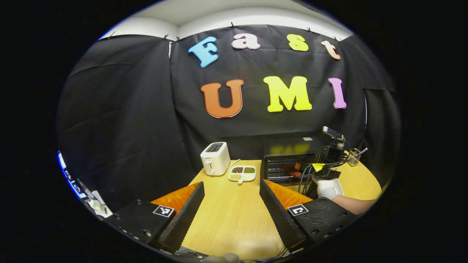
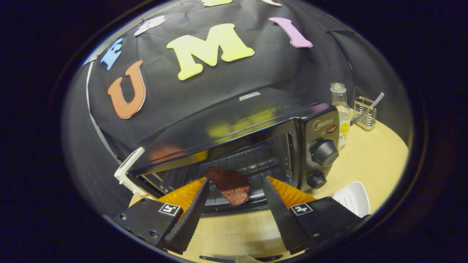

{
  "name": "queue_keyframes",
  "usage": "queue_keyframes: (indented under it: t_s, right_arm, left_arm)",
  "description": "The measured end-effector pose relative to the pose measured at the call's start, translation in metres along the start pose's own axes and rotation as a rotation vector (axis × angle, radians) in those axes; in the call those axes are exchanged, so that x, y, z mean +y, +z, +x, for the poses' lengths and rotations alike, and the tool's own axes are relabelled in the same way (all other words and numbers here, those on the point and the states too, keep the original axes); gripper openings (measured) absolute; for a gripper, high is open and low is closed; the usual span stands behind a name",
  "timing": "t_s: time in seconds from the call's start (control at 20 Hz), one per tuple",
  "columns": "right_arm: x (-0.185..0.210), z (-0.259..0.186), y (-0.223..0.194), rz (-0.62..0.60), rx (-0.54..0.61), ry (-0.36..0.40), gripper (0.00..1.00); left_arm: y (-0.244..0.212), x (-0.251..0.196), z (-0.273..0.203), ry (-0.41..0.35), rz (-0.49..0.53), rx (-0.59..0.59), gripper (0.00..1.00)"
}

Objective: Open the electric oven with the left hand, put the food in, and close the electric oven.

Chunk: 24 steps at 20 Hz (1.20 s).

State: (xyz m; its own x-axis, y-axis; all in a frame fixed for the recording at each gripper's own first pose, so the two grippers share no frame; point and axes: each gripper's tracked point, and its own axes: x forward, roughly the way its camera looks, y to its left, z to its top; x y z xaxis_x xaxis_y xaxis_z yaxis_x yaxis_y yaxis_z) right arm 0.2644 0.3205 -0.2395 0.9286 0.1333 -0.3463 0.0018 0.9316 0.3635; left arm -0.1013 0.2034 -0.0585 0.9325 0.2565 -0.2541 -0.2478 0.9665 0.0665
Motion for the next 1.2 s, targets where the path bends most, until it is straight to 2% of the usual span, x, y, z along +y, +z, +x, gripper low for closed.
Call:
queue_keyframes:
  t_s: [0.05,0.3,0.55,0.75,0.85,0.9,0.95,1.2]
  right_arm:
    - [0.002,-0.014,0.003,-0.021,-0.008,0.018,0.92]
    - [0.012,-0.106,0.012,-0.089,-0.04,0.135,0.95]
    - [-0.018,-0.229,0.046,-0.189,-0.141,0.157,0.96]
    - [-0.063,-0.324,0.095,-0.302,-0.256,0.101,0.99]
    - [-0.083,-0.36,0.114,-0.342,-0.298,0.078,0.99]
    - [-0.093,-0.375,0.123,-0.346,-0.314,0.07,0.96]
    - [-0.106,-0.385,0.131,-0.35,-0.326,0.063,0.99]
    - [-0.168,-0.407,0.146,-0.358,-0.304,0.064,0.99]
  left_arm:
    - [0.0,-0.003,-0.008,-0.004,0.004,-0.002,0.97]
    - [-0.001,-0.016,-0.06,-0.025,-0.003,-0.046,0.97]
    - [-0.013,-0.039,-0.133,-0.084,-0.018,-0.107,0.96]
    - [-0.019,-0.061,-0.169,-0.135,-0.045,-0.15,0.96]
    - [-0.017,-0.072,-0.172,-0.151,-0.057,-0.162,0.97]
    - [-0.017,-0.079,-0.17,-0.158,-0.054,-0.166,0.96]
    - [-0.017,-0.086,-0.164,-0.159,-0.047,-0.164,0.96]
    - [-0.017,-0.13,-0.119,-0.153,-0.04,-0.148,0.96]
